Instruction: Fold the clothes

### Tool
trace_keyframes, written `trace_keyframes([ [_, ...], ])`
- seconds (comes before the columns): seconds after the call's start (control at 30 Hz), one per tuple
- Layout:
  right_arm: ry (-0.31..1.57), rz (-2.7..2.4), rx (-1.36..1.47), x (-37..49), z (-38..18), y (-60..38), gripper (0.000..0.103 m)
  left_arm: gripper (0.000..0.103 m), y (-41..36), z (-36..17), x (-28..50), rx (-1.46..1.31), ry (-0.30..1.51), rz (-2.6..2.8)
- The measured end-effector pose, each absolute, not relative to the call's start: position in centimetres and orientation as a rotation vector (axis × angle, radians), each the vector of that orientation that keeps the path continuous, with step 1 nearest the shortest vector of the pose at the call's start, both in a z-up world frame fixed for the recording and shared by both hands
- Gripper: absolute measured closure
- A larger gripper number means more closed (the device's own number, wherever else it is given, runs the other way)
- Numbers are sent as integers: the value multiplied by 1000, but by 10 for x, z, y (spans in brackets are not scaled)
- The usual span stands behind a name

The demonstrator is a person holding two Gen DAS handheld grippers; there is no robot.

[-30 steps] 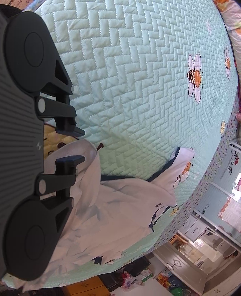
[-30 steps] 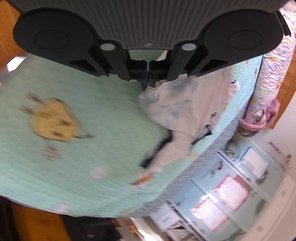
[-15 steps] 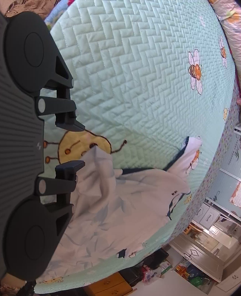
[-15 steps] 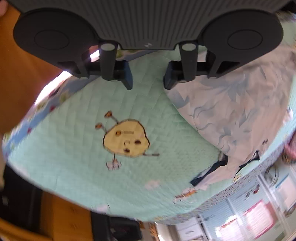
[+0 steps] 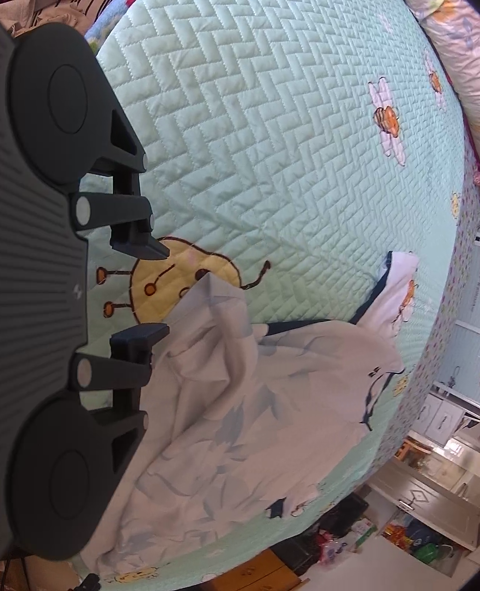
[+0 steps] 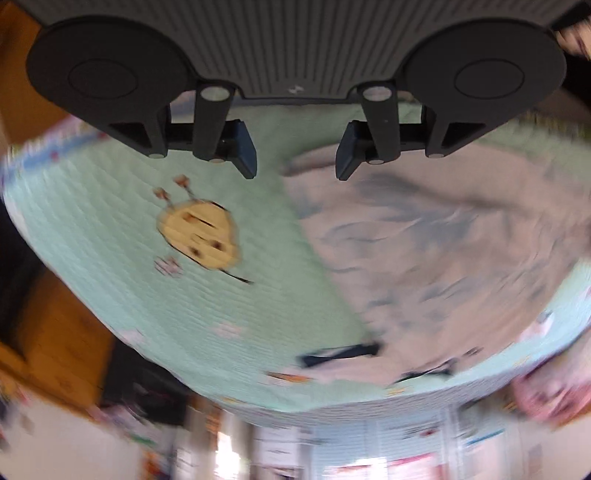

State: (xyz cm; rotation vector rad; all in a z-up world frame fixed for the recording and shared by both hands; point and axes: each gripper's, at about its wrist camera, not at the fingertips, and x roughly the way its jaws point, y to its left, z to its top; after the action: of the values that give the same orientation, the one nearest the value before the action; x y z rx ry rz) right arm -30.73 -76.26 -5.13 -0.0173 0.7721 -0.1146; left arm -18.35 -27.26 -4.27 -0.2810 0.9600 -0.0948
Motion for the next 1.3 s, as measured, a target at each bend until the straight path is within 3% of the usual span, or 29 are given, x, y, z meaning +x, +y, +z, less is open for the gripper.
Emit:
trace_keyframes([
  [0.43, 778, -53, -587, -286, -82, -712, 54, 57, -285, -50, -178, -245, 1018, -101],
  [0.6, 718, -22, -505, -278, -67, -715, 57, 55, -291, -48, -176, -229, 1024, -122],
  [0.7, 744, -6, -414, -274, -63, -722, 84, 55, -292, -48, -176, -210, 1026, -115],
  [0.77, 766, 5, -305, -273, -60, -732, 92, 55, -292, -47, -176, -193, 1023, -104],
  [0.83, 780, -3, -92, -274, -54, -752, 93, 55, -292, -47, -176, -169, 1014, -82],
  [1.0, 850, -174, 368, -279, -65, -807, 93, 55, -290, -46, -175, -117, 986, -76],
  [1.23, 801, -161, 438, -293, -54, -802, 85, 50, -301, -46, -157, -60, 937, -99],
  [1.3, 789, -143, 406, -290, -50, -795, 72, 49, -301, -50, -148, -71, 936, -80],
])
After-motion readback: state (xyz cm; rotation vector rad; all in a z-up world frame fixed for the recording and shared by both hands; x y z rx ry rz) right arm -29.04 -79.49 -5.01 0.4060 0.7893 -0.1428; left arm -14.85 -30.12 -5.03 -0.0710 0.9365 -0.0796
